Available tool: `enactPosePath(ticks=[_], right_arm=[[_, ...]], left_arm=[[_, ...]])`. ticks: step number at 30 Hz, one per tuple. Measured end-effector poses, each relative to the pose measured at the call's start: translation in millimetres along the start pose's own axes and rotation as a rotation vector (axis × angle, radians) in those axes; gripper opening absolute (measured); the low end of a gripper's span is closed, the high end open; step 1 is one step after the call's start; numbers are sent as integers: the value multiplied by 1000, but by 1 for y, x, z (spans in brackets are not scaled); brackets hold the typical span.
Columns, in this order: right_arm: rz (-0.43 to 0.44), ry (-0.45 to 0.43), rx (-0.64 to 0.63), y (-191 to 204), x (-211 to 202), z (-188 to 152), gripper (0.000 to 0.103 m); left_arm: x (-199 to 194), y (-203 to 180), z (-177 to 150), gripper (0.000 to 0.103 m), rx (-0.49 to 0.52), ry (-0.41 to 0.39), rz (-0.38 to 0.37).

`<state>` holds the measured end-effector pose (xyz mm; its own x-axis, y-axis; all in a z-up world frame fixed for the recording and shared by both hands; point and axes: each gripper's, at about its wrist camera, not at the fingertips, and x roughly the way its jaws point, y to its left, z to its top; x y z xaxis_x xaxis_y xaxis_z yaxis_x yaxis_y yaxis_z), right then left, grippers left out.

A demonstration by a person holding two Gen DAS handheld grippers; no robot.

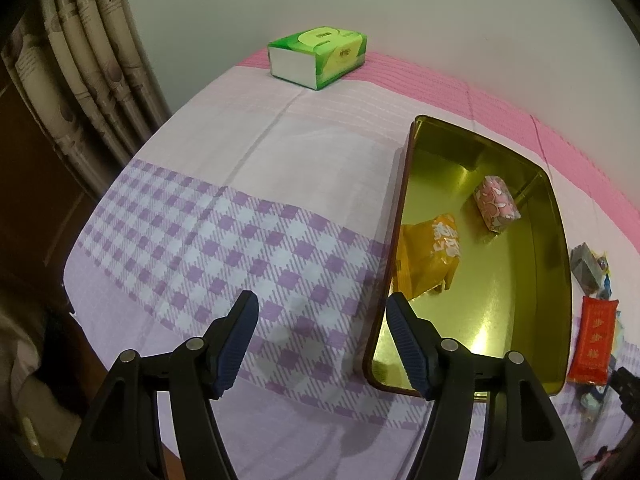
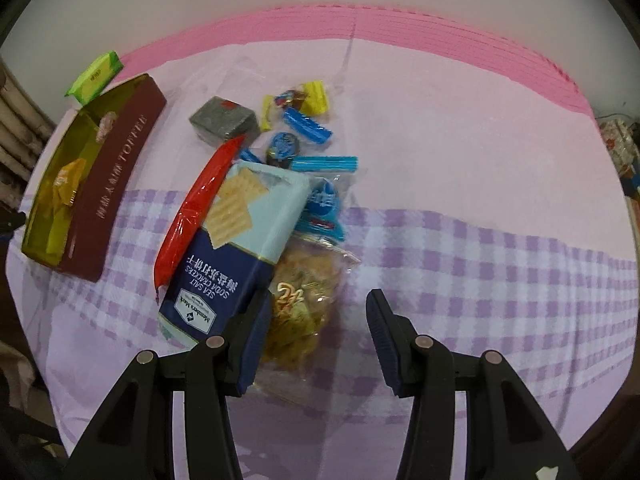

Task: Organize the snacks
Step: 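Release the pink cake in the tray and move the right tool to the crisps bag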

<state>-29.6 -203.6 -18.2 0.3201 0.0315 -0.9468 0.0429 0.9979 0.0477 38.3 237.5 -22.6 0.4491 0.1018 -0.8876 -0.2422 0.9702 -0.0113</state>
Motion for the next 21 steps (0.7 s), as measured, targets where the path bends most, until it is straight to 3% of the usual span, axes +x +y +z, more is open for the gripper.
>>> enactPosePath(ticks=[9,12,21], right_arm=[[19,28,20,11,11,-5,46],[18,45,25,12,15,-7,39],[-26,-3,-27,7,17,-5,37]], left_arm=[[-1,-5,0,68,21,-11,3],[-3,-7,-1,68,30,-22,4],[-22,-38,-4,68,115,-67,-33]])
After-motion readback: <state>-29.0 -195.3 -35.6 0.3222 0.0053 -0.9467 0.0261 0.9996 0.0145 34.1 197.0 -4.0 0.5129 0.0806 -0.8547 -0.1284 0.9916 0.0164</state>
